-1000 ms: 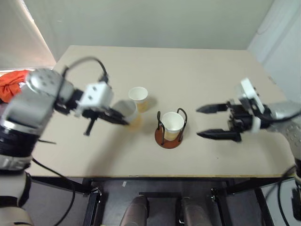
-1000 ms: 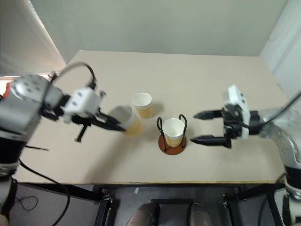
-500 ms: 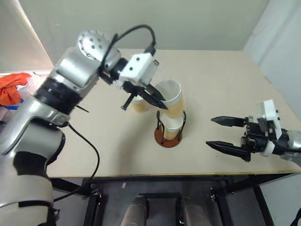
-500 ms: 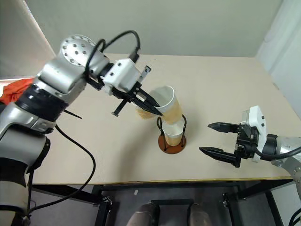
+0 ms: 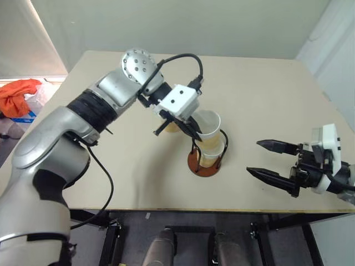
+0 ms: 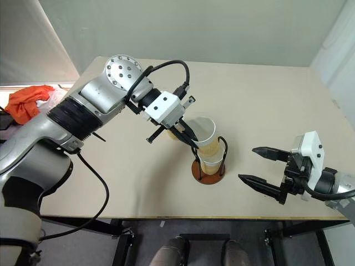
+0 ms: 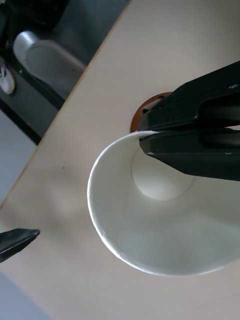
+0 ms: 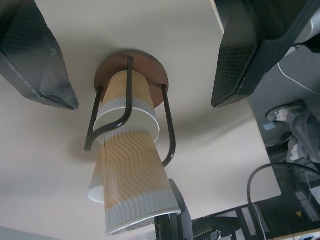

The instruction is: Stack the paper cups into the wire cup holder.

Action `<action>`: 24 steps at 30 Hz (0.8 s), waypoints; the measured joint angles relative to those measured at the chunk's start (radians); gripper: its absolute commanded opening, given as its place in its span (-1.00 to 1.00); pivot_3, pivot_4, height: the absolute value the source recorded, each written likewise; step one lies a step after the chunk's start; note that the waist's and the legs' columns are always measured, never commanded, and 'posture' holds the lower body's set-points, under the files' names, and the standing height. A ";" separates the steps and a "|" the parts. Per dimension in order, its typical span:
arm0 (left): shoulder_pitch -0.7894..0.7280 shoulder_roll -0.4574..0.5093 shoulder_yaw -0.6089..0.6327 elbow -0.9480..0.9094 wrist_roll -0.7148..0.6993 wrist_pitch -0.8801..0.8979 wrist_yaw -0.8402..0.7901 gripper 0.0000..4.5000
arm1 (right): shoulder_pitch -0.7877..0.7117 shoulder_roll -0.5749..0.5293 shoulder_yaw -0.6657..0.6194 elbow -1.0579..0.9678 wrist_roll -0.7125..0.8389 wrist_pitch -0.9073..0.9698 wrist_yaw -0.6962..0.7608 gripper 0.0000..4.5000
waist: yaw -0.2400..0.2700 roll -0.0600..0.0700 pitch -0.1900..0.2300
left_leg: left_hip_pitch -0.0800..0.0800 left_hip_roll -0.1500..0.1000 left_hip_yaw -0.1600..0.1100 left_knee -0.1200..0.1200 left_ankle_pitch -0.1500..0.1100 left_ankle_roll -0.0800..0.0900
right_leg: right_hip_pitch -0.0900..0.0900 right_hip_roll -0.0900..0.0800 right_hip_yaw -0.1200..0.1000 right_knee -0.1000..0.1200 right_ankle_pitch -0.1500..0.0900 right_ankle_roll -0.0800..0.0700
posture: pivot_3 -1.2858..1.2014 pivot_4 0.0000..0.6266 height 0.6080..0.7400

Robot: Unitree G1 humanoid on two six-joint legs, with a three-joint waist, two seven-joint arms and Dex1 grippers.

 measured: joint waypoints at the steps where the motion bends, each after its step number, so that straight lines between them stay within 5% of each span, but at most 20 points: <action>1: 0.000 -0.011 0.000 0.017 0.015 -0.013 0.000 -0.99 | 0.002 -0.003 -0.002 -0.001 0.007 -0.002 -0.006 1.00 | 0.002 0.000 0.000 | 0.000 0.000 0.000 0.000 0.000 0.000 | 0.000 0.000 0.000 0.000 0.000 0.000 | 0.03 -0.52 1.00; 3: 0.000 -0.032 0.003 0.038 0.032 -0.026 0.000 -0.99 | 0.007 -0.006 -0.004 -0.003 0.012 -0.009 -0.012 1.00 | 0.004 0.000 0.000 | 0.000 0.000 0.000 0.000 0.000 0.000 | 0.000 0.000 0.000 0.000 0.000 0.000 | 0.03 -0.52 1.00; 11: 0.000 -0.094 0.099 0.085 0.081 -0.003 -0.002 0.13 | 0.004 -0.025 0.008 0.008 0.015 -0.034 -0.021 1.00 | 0.006 0.000 0.000 | 0.000 0.000 0.001 0.001 0.000 0.000 | 0.000 0.000 0.000 0.000 -0.001 0.001 | 0.03 -0.52 1.00; 17: 0.000 -0.101 0.251 0.170 0.173 0.031 -0.003 0.13 | -0.079 -0.044 0.093 0.087 -0.012 -0.071 0.010 1.00 | 0.003 0.000 0.000 | 0.001 0.000 0.002 0.003 0.001 0.001 | 0.000 0.000 0.001 0.001 -0.001 0.001 | 0.03 -0.52 1.00; 24: 0.000 -0.019 0.415 0.471 0.366 0.043 -0.001 0.13 | -0.152 -0.045 0.185 0.138 -0.041 -0.101 0.054 1.00 | -0.004 0.001 0.000 | 0.001 0.001 0.002 0.002 0.002 0.002 | 0.000 0.001 0.001 0.001 -0.001 0.001 | 0.03 -0.52 1.00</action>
